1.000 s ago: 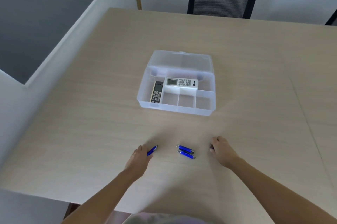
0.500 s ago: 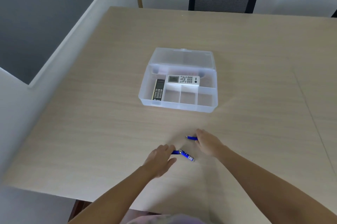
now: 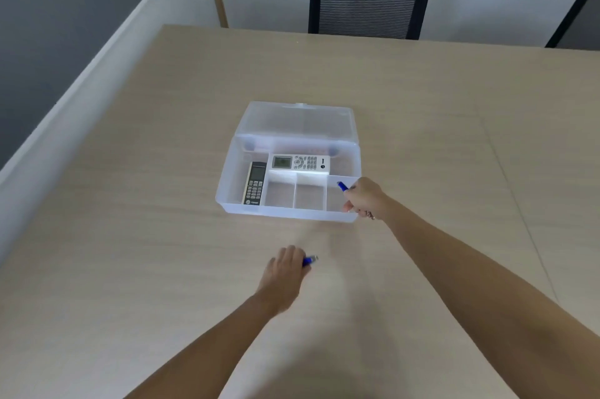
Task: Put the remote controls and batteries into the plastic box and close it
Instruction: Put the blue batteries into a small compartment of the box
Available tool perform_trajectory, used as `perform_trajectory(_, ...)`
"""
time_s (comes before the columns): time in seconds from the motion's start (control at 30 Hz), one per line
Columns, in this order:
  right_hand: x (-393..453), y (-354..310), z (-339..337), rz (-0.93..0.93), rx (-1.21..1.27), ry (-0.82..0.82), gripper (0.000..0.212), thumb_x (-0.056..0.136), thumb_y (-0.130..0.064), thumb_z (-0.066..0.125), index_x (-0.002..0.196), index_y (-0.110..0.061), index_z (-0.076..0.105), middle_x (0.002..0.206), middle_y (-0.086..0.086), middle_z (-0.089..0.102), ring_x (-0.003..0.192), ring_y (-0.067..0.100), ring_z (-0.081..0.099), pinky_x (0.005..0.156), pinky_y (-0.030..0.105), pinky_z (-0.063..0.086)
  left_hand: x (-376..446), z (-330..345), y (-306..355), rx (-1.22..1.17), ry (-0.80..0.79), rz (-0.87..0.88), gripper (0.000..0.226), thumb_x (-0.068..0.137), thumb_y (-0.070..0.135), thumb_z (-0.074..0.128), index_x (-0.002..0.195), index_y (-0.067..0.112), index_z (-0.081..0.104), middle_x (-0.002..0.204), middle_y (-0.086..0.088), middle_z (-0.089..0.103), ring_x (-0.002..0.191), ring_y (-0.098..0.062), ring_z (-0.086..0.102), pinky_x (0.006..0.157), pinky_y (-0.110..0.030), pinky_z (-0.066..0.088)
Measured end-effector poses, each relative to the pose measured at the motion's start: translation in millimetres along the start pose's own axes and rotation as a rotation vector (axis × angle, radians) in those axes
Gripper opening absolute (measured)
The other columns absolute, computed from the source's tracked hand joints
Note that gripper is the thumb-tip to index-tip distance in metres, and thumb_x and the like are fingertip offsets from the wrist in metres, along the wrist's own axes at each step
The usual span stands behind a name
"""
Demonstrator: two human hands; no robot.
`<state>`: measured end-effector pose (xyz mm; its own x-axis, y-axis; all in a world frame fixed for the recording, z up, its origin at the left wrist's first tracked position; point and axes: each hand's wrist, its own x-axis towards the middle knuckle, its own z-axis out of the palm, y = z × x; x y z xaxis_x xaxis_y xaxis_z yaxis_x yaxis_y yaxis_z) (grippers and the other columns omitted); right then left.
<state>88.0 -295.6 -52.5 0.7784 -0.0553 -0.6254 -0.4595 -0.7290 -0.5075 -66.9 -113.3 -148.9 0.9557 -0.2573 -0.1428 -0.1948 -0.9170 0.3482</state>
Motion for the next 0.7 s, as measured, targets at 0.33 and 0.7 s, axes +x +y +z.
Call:
perform_trajectory(0.33,66,-20,30,0.105,-0.18,-0.202,0.038,0.084,-0.001,0.034,0.053,-0.006,0.055,0.039,0.014,0.052,0.034,0.021,0.042,0.044,0.022,0.035,95,-59,-17,-0.201,0.012,-0.4,0.023,0.103,0.025,0.03,0.109,0.007,0.043,0.094,0.001,0.047,0.106,-0.021,0.055,0.117,-0.045,0.021)
perform_trajectory(0.7,70,-14,18,0.07,0.134,-0.108,0.02,0.088,0.005,0.038,0.074,-0.004,0.05,0.071,0.014,0.054,0.063,0.026,0.057,0.059,0.033,0.052,118,-61,3,-0.325,0.135,-0.441,0.032,0.103,0.028,0.031,0.108,0.002,0.049,0.109,-0.011,0.051,0.104,-0.028,0.048,0.094,-0.043,0.04)
